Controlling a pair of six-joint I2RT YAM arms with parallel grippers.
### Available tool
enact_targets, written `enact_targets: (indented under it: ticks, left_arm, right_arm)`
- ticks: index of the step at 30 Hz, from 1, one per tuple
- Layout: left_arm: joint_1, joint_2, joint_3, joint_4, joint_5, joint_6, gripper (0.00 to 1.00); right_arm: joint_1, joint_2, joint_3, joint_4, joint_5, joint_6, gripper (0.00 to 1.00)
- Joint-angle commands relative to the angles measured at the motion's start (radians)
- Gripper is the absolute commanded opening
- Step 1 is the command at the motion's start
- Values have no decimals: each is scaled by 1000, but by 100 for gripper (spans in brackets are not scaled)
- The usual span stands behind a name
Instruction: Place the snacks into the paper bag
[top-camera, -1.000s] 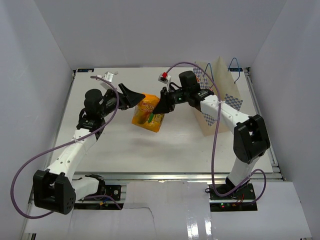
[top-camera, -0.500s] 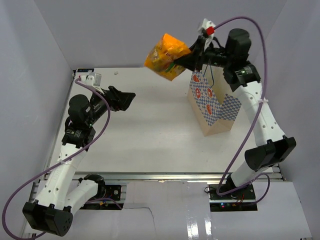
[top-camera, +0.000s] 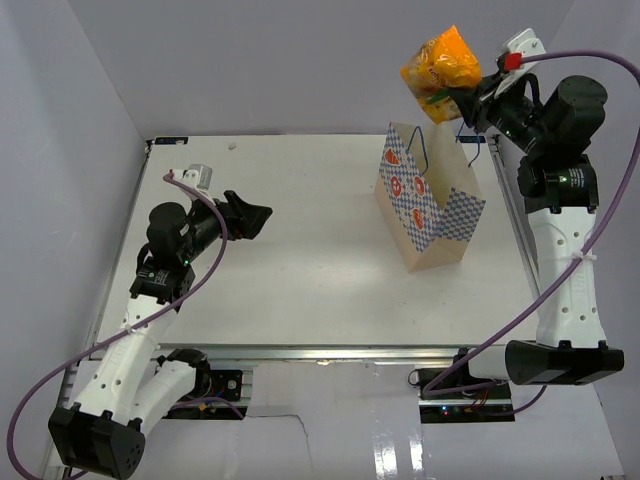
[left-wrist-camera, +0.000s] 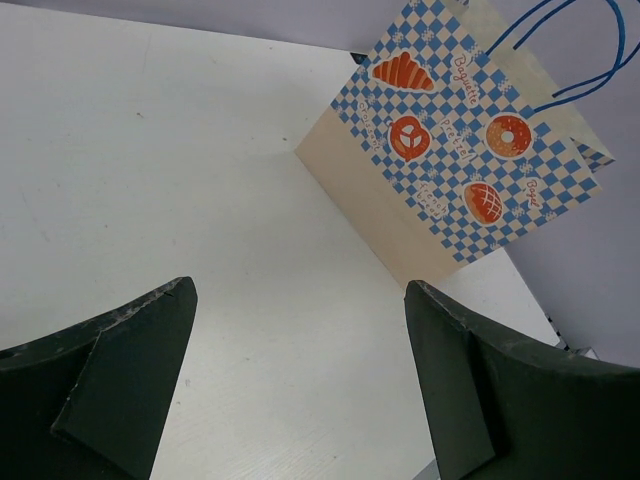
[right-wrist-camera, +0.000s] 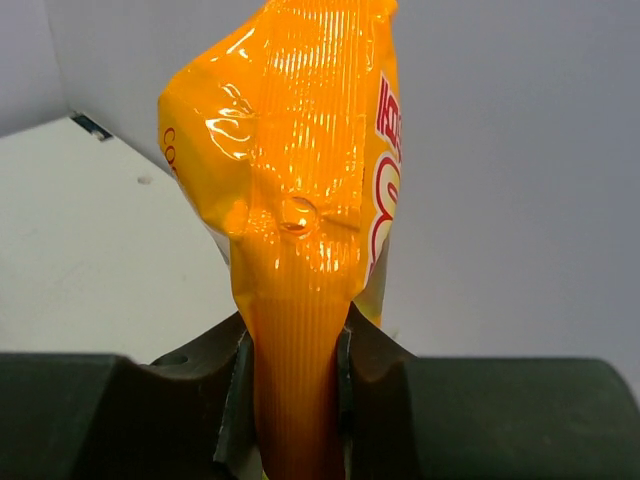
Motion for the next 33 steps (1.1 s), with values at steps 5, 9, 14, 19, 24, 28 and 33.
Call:
enact_targets:
  ticks: [5, 9, 14, 19, 24, 28, 33]
  left_arm:
    - [6, -46, -32, -16, 36, 7, 95]
    - [6, -57, -41, -33, 47, 11, 95]
    - [6, -78, -59, -49, 52, 4, 95]
    - [6, -101, -75, -64, 53, -4, 95]
    - [6, -100, -64, -90, 52, -6, 96]
    - [6, -92, -49, -96, 45, -3, 98]
    - [6, -90, -24, -95, 21, 2, 98]
  right_arm:
    - [-6, -101, -211, 43, 201, -112, 8]
    - [-6, -115, -282, 35, 203, -115, 8]
    - [-6, -124, -360, 8, 206, -118, 13]
    - [-6, -141, -407, -5, 223, -132, 36]
    - [-6, -147, -348, -18, 233, -130, 65]
    - [-6, -127, -211, -70, 226, -100, 97]
    - [-6, -138, -121, -208, -40, -34, 90]
